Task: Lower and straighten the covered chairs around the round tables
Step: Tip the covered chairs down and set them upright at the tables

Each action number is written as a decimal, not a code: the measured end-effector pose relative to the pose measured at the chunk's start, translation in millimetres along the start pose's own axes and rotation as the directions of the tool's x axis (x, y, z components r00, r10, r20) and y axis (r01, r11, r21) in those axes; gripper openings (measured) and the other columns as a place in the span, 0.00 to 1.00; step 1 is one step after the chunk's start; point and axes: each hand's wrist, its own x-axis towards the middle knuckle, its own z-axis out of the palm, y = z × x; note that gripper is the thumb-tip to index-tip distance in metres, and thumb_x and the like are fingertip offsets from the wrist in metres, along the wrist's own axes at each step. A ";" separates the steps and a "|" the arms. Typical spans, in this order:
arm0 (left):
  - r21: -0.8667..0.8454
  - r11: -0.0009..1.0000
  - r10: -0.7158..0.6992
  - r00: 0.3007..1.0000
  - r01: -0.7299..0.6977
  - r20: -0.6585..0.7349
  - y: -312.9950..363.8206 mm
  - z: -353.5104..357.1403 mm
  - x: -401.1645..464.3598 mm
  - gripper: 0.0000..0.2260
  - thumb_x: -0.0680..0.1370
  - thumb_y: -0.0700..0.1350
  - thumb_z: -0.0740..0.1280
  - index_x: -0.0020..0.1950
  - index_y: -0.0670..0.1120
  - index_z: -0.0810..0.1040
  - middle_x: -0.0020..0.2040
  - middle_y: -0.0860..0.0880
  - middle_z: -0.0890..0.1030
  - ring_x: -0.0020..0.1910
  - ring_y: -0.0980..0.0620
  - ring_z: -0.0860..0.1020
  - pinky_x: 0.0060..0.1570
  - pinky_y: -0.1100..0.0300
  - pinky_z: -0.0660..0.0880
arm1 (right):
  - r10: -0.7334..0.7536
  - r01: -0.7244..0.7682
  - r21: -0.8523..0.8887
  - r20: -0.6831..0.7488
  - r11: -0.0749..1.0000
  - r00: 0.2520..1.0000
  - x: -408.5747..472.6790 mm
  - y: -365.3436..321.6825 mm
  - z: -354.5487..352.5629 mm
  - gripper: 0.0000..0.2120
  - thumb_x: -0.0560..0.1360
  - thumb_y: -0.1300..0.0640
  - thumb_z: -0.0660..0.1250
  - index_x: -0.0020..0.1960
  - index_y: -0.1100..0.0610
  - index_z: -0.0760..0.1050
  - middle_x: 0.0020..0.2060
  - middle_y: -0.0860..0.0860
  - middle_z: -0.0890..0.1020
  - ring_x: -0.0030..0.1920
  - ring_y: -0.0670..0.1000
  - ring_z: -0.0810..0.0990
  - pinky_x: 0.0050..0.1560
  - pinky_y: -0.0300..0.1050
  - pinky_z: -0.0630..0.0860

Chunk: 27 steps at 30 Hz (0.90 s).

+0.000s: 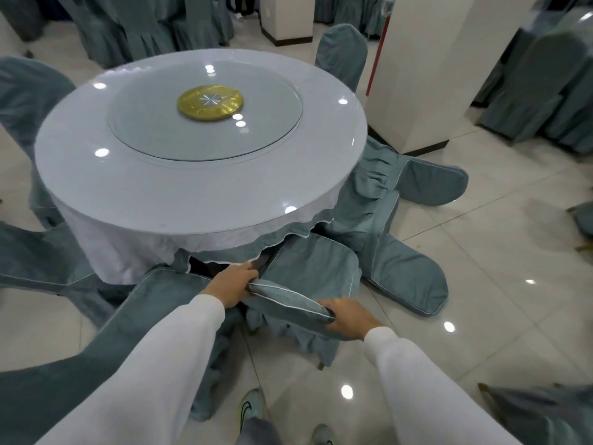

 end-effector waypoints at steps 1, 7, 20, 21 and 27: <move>-0.028 1.000 0.003 1.000 -0.003 0.011 3.3 0.5 -6.9 0.09 0.77 0.46 0.71 0.56 0.49 0.77 0.55 0.51 0.75 0.54 0.48 0.77 0.51 0.57 0.72 | -0.018 0.018 -0.016 0.011 1.000 1.000 -5.3 2.6 -0.7 0.27 0.75 0.47 0.66 0.72 0.33 0.68 0.52 0.45 0.85 0.49 0.52 0.82 0.46 0.42 0.71; 0.071 0.997 0.006 0.997 -0.012 0.082 30.2 2.2 -37.9 0.10 0.76 0.50 0.70 0.54 0.49 0.76 0.53 0.51 0.77 0.53 0.47 0.79 0.50 0.56 0.72 | -0.085 0.093 -0.070 0.108 0.993 0.990 -20.8 20.7 -6.6 0.26 0.72 0.53 0.67 0.68 0.36 0.72 0.50 0.48 0.85 0.48 0.53 0.81 0.46 0.46 0.76; -0.449 0.838 -0.033 0.850 0.311 0.526 43.2 -4.1 -36.5 0.14 0.73 0.54 0.66 0.58 0.55 0.81 0.58 0.56 0.80 0.59 0.53 0.78 0.61 0.60 0.71 | 0.101 -0.206 0.144 0.526 0.968 0.844 27.6 54.4 -56.3 0.37 0.64 0.41 0.81 0.71 0.39 0.73 0.63 0.42 0.80 0.63 0.49 0.77 0.66 0.48 0.73; -0.482 0.818 -0.038 0.866 0.314 0.499 43.0 -4.7 -28.5 0.15 0.74 0.54 0.66 0.59 0.54 0.82 0.58 0.56 0.81 0.59 0.53 0.79 0.60 0.61 0.72 | 0.101 -0.238 0.215 0.505 0.947 0.857 27.7 56.4 -64.3 0.35 0.66 0.41 0.81 0.71 0.39 0.73 0.64 0.43 0.80 0.64 0.49 0.77 0.66 0.49 0.74; -0.611 0.751 -0.080 0.953 0.251 0.292 66.9 0.9 36.8 0.06 0.78 0.51 0.70 0.54 0.55 0.82 0.54 0.57 0.84 0.54 0.59 0.81 0.58 0.63 0.74 | 0.160 -0.217 0.383 0.175 0.898 0.972 34.2 100.4 -86.2 0.20 0.72 0.43 0.76 0.62 0.42 0.79 0.58 0.47 0.84 0.56 0.47 0.83 0.62 0.48 0.79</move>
